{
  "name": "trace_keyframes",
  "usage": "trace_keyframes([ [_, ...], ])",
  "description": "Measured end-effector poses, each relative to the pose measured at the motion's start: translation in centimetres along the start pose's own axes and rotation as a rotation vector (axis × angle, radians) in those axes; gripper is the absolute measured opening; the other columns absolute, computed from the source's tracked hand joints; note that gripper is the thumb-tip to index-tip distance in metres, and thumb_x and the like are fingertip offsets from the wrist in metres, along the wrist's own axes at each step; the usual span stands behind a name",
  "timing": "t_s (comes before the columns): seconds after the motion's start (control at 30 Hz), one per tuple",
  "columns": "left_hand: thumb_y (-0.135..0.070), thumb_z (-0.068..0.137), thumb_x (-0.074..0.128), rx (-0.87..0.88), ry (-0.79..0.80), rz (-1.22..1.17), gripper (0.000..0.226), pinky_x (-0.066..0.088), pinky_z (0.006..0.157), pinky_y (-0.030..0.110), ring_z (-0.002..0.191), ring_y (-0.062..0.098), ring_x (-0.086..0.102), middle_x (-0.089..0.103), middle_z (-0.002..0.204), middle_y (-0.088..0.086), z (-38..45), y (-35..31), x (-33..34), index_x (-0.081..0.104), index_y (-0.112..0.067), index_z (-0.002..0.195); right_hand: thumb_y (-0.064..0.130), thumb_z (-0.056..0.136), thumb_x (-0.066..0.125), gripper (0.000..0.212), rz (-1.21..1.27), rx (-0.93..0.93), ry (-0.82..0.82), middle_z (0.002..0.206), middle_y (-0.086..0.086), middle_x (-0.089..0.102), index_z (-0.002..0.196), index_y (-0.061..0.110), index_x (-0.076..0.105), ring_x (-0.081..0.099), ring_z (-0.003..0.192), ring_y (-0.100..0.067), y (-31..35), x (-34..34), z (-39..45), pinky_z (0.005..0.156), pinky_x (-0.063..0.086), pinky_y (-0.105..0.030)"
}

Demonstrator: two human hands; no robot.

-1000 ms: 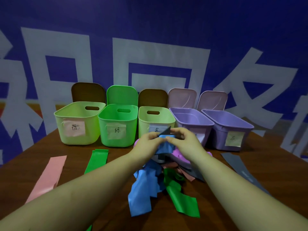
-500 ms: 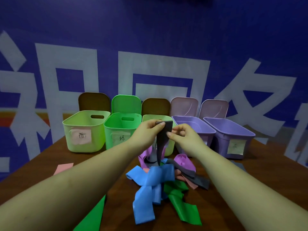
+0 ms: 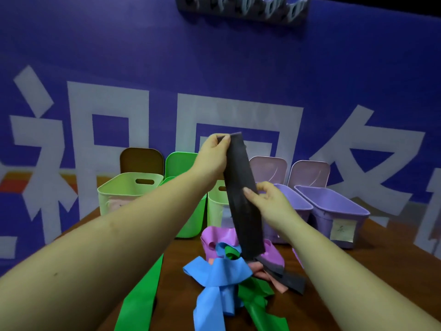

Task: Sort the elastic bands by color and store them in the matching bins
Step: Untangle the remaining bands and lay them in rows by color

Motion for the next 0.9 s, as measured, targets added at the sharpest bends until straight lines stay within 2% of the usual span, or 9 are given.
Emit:
trace_keyframes([
  [0.07,-0.039,0.093,0.045,-0.007,-0.014,-0.056,0.020,0.050,0.092,0.052,0.105,0.029,0.062,0.066,0.111,0.011,0.0,-0.6,-0.8,0.055,-0.023,0.098,0.029,0.088,0.064,0.030,0.036,-0.018,0.031,0.098,-0.010,0.071,0.112,0.016,0.051,0.068,0.089,-0.021,1.4,0.2,-0.5,0.087,0.054,-0.039],
  [0.17,-0.026,0.101,0.040,-0.024,0.030,-0.172,0.019,0.055,0.083,0.041,0.090,0.023,0.068,0.072,0.094,0.006,-1.1,-1.2,-0.7,0.054,-0.014,0.104,0.039,0.078,0.066,0.048,0.121,-0.063,0.126,0.109,-0.001,0.068,0.119,0.027,0.045,0.067,0.096,-0.013,3.4,1.1,-1.6,0.085,0.055,-0.033],
  [0.27,-0.024,0.101,0.039,-0.040,0.143,-0.154,0.019,0.056,0.073,0.034,0.081,0.018,0.070,0.072,0.092,0.005,-2.5,-1.0,0.5,0.054,-0.013,0.105,0.032,0.089,0.057,0.017,0.184,-0.077,0.147,0.098,0.011,0.067,0.105,0.029,0.052,0.068,0.088,-0.004,5.0,2.0,-2.8,0.069,0.054,-0.018],
  [0.4,-0.020,0.102,0.038,-0.064,0.153,-0.156,0.017,0.057,0.062,0.028,0.067,0.015,0.069,0.070,0.086,0.006,-3.9,-0.6,0.7,0.052,-0.011,0.099,0.021,0.095,0.053,0.007,0.227,-0.010,0.060,0.101,-0.009,0.071,0.100,0.021,0.057,0.069,0.093,-0.022,3.4,3.2,-4.4,0.084,0.056,-0.037],
  [0.5,-0.021,0.102,0.038,-0.073,0.061,-0.087,0.016,0.058,0.071,0.031,0.076,0.019,0.068,0.069,0.093,0.009,-4.4,-0.3,-0.8,0.052,-0.012,0.100,0.014,0.093,0.055,0.017,0.220,0.041,0.119,0.093,-0.009,0.072,0.110,0.013,0.056,0.070,0.083,-0.021,1.0,5.0,-6.5,0.079,0.058,-0.036],
  [0.6,-0.027,0.100,0.043,-0.066,-0.063,0.099,0.019,0.052,0.089,0.039,0.098,0.025,0.063,0.065,0.111,0.012,-4.0,0.8,-3.1,0.055,-0.014,0.105,0.007,0.092,0.056,0.019,0.216,0.047,0.207,0.098,0.000,0.071,0.106,0.021,0.056,0.068,0.089,-0.014,-0.9,6.1,-8.2,0.082,0.055,-0.030],
  [0.7,-0.028,0.098,0.047,-0.049,-0.169,0.210,0.025,0.048,0.081,0.035,0.102,0.022,0.058,0.063,0.115,0.010,-3.8,1.6,-5.2,0.060,-0.012,0.113,0.000,0.090,0.057,0.031,0.209,0.092,0.219,0.101,0.005,0.071,0.112,0.023,0.056,0.069,0.091,-0.008,-2.3,5.5,-9.8,0.075,0.056,-0.022],
  [0.8,-0.024,0.095,0.054,-0.056,-0.241,0.265,0.026,0.053,0.086,0.039,0.106,0.026,0.059,0.063,0.111,0.009,-3.9,2.9,-7.0,0.061,-0.012,0.117,0.000,0.090,0.057,0.050,0.170,0.132,0.189,0.110,-0.002,0.068,0.125,0.034,0.049,0.068,0.097,-0.016,-4.3,4.2,-11.4,0.074,0.056,-0.029],
  [0.9,-0.018,0.096,0.054,-0.181,-0.203,0.261,0.040,0.057,0.074,0.038,0.101,0.024,0.058,0.056,0.120,0.012,-4.3,5.5,-6.8,0.046,-0.014,0.134,-0.004,0.089,0.056,0.048,0.117,0.098,0.137,0.114,0.002,0.065,0.115,0.036,0.057,0.066,0.099,-0.005,-5.3,2.7,-13.0,0.075,0.053,-0.019],
])
Point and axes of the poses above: each hand's wrist, its own z-axis towards the middle knuckle, its own x-axis out of the palm, y = z × x, the point moved 8 cm from there along z, towards the middle knuckle
